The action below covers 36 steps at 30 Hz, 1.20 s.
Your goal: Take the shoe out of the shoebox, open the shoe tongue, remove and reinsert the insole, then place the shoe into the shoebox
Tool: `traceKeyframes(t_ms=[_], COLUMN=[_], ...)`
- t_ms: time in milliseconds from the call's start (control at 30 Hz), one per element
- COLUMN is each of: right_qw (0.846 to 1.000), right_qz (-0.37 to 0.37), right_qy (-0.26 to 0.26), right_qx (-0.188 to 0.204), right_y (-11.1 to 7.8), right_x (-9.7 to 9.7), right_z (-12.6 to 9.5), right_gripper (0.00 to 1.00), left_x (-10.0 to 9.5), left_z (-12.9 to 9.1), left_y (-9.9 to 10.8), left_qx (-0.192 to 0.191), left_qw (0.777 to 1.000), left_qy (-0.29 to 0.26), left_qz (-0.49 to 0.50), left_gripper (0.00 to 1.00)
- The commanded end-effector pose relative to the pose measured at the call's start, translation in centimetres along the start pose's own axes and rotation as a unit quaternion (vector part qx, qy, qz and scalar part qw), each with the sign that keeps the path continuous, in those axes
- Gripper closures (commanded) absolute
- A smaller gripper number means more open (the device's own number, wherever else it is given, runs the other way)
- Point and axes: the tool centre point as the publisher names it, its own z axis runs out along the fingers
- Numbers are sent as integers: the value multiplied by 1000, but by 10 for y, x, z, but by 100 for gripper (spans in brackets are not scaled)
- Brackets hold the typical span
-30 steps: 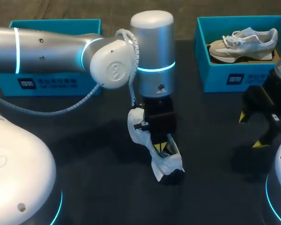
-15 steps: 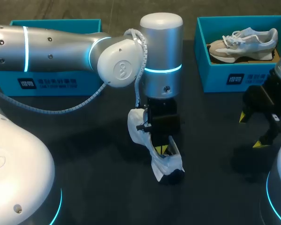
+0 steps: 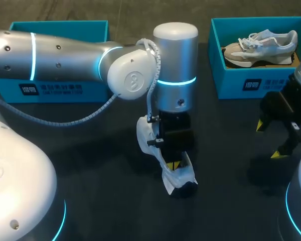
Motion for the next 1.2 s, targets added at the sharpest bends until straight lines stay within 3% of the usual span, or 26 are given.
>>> traceKeyframes(t_ms=[33,200,600,967,1200], right_qw=[1000,1000,1000,1000,1000], right_qz=[0,0,0,0,0], right_qy=[0,0,0,0,0], right_qx=[1,1,1,1,1], right_y=[0,0,0,0,0], right_x=[0,0,0,0,0], right_z=[1,1,1,1,1], right_gripper=[0,0,0,0,0], left_x=[-4,-6,-9,-1,-3], left_z=[10,19,29,-13,-3], left_y=[0,2,15,8,8], left_qx=[-3,0,-34,-41,-38], left_qw=[1000,1000,999,997,999], left_qy=[5,6,-21,-54,-29], left_qz=[-4,-8,-32,-22,-19], left_gripper=[100,100,100,100,100])
